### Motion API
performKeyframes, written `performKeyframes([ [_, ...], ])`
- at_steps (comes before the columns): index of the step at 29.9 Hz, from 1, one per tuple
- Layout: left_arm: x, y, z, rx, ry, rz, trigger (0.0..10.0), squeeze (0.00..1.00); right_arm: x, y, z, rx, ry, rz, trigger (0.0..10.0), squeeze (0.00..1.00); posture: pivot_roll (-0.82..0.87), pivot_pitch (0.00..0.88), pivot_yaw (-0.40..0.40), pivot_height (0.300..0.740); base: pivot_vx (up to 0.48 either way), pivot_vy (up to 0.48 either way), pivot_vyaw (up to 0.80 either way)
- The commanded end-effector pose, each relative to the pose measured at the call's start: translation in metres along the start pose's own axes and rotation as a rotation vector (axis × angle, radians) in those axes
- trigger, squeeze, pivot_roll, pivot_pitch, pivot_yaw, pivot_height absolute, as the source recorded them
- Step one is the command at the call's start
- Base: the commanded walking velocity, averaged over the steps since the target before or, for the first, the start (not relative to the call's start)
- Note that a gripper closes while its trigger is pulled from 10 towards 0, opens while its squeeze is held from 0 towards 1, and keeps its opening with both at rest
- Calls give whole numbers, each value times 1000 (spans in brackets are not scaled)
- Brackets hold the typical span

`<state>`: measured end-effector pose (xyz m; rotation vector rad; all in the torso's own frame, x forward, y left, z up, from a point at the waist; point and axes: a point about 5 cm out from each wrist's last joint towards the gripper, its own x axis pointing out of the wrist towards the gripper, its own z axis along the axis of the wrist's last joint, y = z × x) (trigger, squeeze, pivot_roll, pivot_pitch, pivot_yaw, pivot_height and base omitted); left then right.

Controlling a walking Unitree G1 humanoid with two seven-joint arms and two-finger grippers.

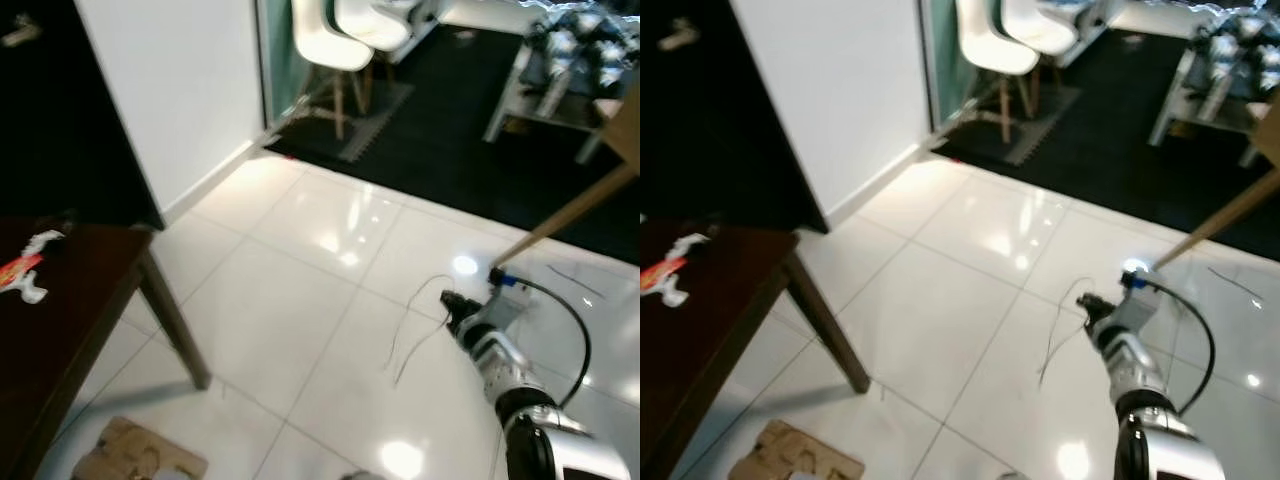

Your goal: Picking trash to rubbish bin

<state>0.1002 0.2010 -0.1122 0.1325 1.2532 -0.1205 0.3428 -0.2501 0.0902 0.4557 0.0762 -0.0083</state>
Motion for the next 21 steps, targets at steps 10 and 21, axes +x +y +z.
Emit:
performKeyframes([
  [10,1,-19,-8,-11,24,-82,10000,0,14,78,89,22,-353,464,10000,0,-17,96,23,740,0,-66,-622],
  [21,2,-22,-7,-24,19,-96,10000,0,-20,156,131,-76,-467,938,10000,0,-19,95,22,740,0,-449,0],
])
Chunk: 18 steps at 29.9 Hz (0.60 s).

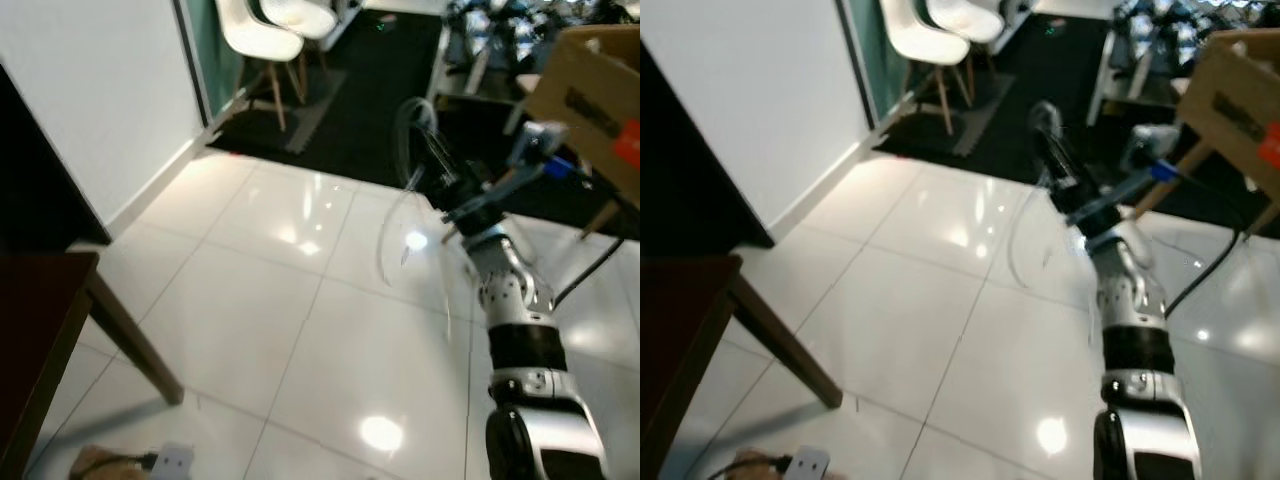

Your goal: Picking trash to rubbish bin

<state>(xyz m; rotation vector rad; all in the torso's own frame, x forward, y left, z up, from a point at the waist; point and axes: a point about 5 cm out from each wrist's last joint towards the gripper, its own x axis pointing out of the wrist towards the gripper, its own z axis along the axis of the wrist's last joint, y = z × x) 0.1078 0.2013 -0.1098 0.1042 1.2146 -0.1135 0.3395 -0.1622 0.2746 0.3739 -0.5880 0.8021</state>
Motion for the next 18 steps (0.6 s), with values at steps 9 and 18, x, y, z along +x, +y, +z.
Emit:
performKeyframes([
  [9,1,-25,-16,-4,65,-91,10000,0,5,9,17,-22,21,54,10000,0,-20,100,20,740,0,-450,-250],
  [18,1,-24,-16,-2,62,-96,10000,0,6,25,19,-9,50,135,10000,0,-20,100,20,740,0,-450,-800],
])
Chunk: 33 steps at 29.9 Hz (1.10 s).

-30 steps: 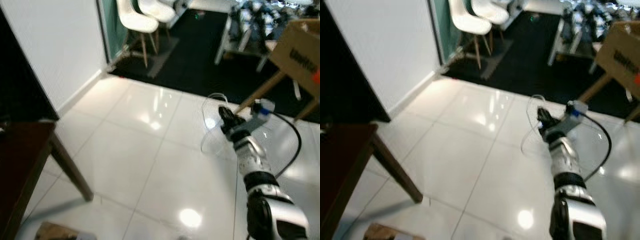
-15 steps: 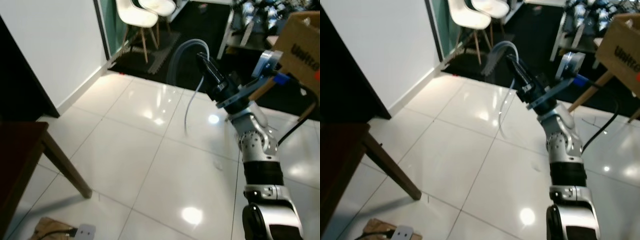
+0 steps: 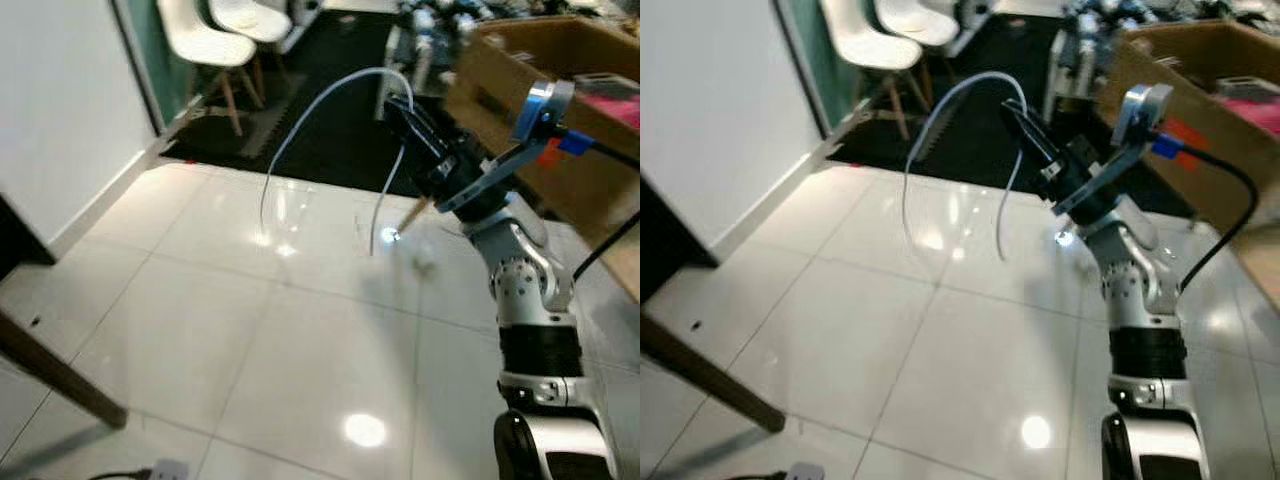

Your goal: Picking trash to rubbish bin

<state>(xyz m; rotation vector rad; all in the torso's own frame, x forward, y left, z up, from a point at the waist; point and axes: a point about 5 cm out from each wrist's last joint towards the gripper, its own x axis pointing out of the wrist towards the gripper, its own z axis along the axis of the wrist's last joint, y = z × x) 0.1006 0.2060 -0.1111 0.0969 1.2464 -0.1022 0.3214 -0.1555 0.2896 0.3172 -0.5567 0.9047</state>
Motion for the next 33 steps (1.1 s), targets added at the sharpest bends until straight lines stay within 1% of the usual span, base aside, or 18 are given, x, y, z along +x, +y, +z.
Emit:
performKeyframes([
  [1,3,-27,-8,13,30,-99,10000,0,4,6,6,-6,-11,40,10000,0,-20,100,20,740,0,-450,-800],
  [5,3,-28,-5,18,26,-98,10000,0,7,7,13,-4,-29,57,10000,0,-28,96,22,740,0,-450,-800],
  [6,3,-27,-5,27,27,-91,10000,0,10,7,15,-9,-29,61,10000,0,-28,96,22,740,0,-266,-800],
  [12,4,-29,-2,39,24,-87,10000,0,28,11,19,-51,1,126,10000,0,-39,91,23,740,0,0,-800],
  [15,4,-30,-1,34,19,-87,10000,0,33,12,19,-66,19,138,10000,0,-39,91,23,740,0,0,-800],
  [19,4,-30,0,17,11,-78,10000,0,40,16,12,-100,59,173,10000,0,-23,91,12,740,0,0,0],
  [26,4,-29,-2,21,18,-67,10000,0,41,24,5,-85,81,214,10000,0,-27,98,14,740,0,0,0],
  [27,4,-28,-3,28,19,-65,10000,0,40,29,0,-78,100,241,10000,0,-30,99,16,740,0,0,0],
  [28,4,-28,-3,28,19,-65,10000,0,40,29,0,-78,100,241,10000,0,-30,99,16,740,0,0,0],
  [32,4,-26,-3,51,24,-55,10000,0,39,37,-18,-92,167,262,10000,0,-32,98,19,740,186,0,0],
  [33,4,-26,-3,55,26,-53,10000,0,39,40,-22,-80,170,262,10000,0,-31,98,20,740,274,0,0],
])
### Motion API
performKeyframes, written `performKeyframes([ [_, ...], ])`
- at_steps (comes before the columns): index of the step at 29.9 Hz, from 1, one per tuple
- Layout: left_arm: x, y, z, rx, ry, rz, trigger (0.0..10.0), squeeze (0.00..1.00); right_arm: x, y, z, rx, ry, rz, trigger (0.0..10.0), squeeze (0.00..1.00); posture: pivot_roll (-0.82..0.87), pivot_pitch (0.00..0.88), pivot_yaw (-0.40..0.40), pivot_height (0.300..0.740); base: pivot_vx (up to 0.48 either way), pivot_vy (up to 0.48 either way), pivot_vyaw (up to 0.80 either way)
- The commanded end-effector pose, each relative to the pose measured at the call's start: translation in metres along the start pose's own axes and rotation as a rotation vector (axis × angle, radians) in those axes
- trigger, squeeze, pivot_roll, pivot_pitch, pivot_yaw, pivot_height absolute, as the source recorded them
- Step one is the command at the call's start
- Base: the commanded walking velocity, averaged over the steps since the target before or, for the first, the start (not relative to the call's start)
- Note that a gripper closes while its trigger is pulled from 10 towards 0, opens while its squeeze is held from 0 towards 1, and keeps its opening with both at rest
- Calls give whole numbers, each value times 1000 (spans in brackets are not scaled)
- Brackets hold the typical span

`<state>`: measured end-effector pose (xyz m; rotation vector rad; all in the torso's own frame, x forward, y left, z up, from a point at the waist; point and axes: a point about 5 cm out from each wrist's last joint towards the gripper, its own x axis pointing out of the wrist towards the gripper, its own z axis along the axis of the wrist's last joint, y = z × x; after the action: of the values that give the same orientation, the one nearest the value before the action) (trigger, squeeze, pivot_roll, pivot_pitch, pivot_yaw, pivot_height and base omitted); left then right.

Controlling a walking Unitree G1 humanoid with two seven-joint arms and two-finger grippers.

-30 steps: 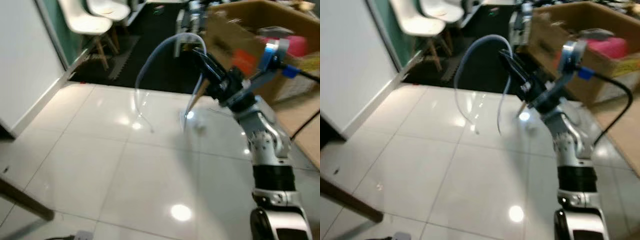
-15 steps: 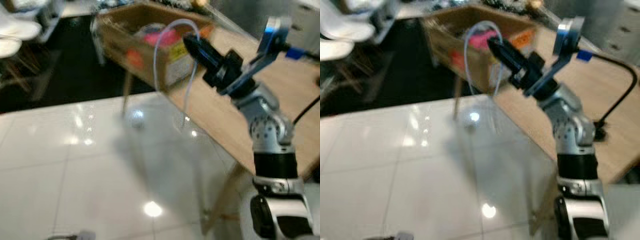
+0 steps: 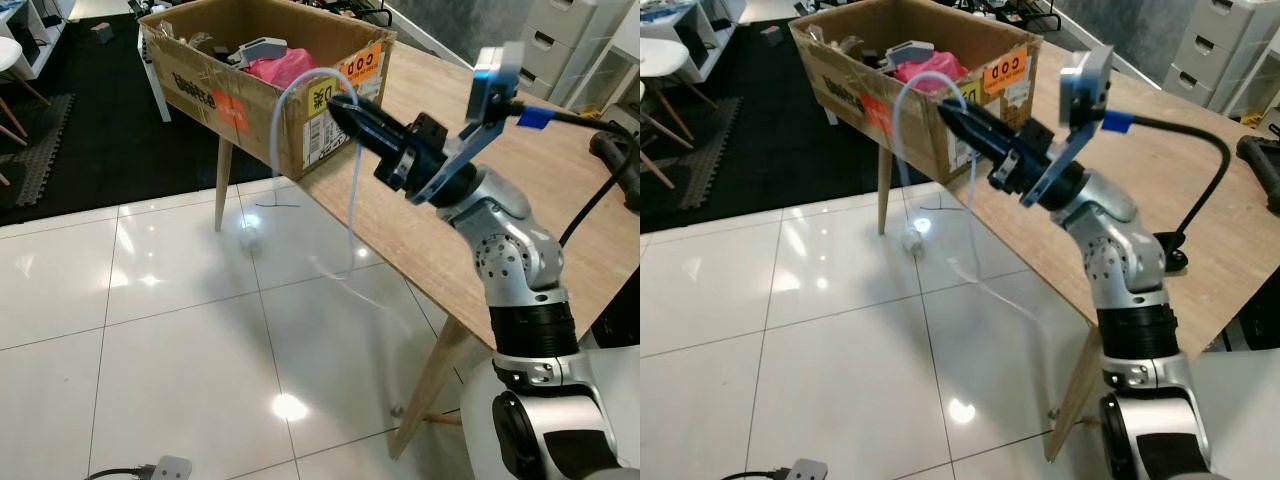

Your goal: Picking trash to rubbish bin

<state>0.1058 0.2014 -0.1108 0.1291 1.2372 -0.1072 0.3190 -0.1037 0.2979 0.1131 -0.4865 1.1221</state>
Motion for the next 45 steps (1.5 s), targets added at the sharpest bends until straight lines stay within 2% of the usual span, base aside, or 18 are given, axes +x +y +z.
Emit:
performKeyframes([
  [1,2,-22,-8,27,32,-68,10000,0,4,7,-4,-7,12,27,10000,0,-31,98,20,740,274,0,0],
  [8,2,-20,-8,42,36,-57,10000,0,7,12,-1,28,-74,26,10000,0,-31,91,27,740,289,0,170],
  [10,2,-19,-7,43,35,-56,10000,0,7,14,7,2,-93,55,10000,0,-30,87,30,740,300,0,766],
  [19,2,-16,-2,46,23,-56,10000,0,8,22,15,-30,-112,105,10000,0,-32,83,35,740,310,0,754],
  [24,3,-18,3,50,14,-63,10000,0,8,16,23,-33,-137,59,10000,0,-36,83,35,740,315,0,319],
  [29,3,-20,4,50,13,-68,10000,0,8,16,31,-35,-164,65,10000,0,-35,84,35,740,318,0,0],
  [35,3,-23,4,48,14,-72,10000,0,5,13,66,-70,-290,70,10000,0,-37,85,31,740,325,0,0],
  [36,3,-23,3,47,14,-74,10000,0,5,7,80,-103,-344,11,10000,0,-37,84,30,740,326,0,0],
  [38,3,-23,3,47,14,-75,10000,0,5,-2,93,-140,-384,-61,10000,0,-37,82,27,740,326,0,0],
  [45,3,-25,2,47,12,-79,10000,0,4,-13,117,-170,-436,-149,10000,0,-37,82,27,740,326,0,0],
])
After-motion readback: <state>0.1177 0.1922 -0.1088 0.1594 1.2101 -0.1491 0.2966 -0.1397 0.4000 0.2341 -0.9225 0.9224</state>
